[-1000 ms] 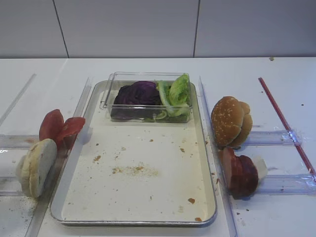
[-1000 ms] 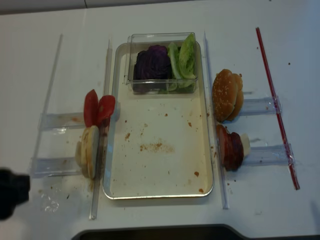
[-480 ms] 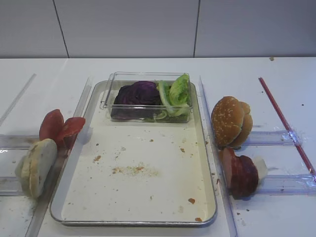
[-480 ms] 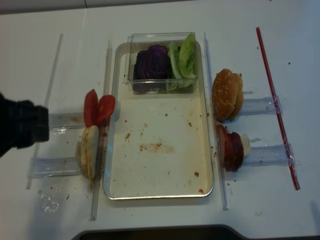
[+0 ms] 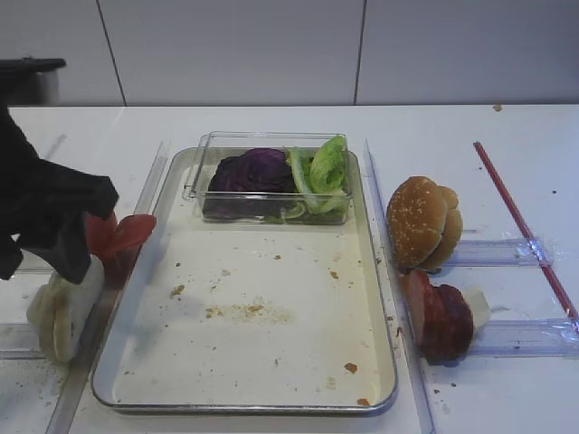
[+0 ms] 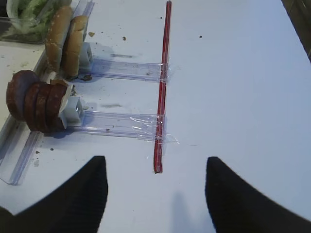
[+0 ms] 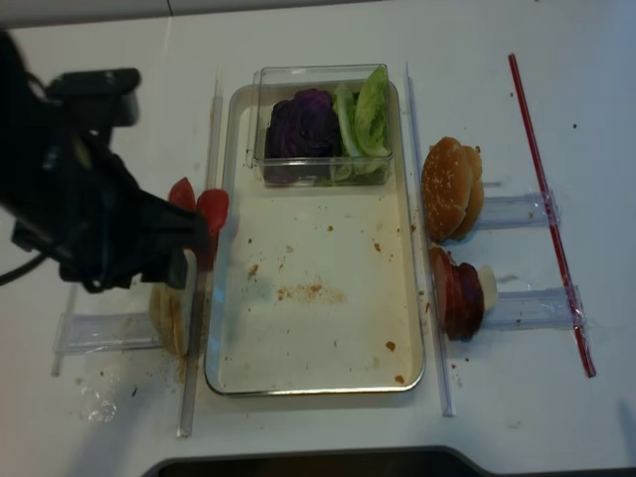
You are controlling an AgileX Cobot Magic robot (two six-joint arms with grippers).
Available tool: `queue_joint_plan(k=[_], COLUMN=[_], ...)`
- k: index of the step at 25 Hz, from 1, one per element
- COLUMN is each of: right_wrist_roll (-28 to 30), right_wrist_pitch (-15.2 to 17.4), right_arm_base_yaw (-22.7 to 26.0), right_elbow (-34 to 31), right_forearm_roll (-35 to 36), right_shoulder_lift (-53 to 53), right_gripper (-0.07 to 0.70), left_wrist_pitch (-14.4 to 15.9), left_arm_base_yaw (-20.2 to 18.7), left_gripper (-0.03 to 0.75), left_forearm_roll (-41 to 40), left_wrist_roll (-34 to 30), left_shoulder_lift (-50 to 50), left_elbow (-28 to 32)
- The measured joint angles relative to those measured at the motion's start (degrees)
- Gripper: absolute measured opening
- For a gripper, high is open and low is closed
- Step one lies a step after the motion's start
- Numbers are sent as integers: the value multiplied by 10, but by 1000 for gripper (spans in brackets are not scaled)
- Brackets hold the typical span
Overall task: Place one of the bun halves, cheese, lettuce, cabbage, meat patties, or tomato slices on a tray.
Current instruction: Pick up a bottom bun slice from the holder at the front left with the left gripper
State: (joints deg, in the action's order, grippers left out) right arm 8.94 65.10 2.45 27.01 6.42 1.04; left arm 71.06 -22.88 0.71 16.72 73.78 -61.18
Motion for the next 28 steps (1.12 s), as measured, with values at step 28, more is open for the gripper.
queue_joint_plan(k=[28], right_wrist_roll=[1], right_wrist_pitch=[0], right_arm_base_yaw=[0], right_elbow=[0], right_forearm_roll=[0], right_shoulder_lift=[0], right_gripper=[480], left_wrist_pitch=[-38], left_arm_base_yaw=[-34], left_gripper=[417], left_forearm_roll=[19], left_wrist_roll=[23], left_shoulder_lift=[102], left_elbow=[-11])
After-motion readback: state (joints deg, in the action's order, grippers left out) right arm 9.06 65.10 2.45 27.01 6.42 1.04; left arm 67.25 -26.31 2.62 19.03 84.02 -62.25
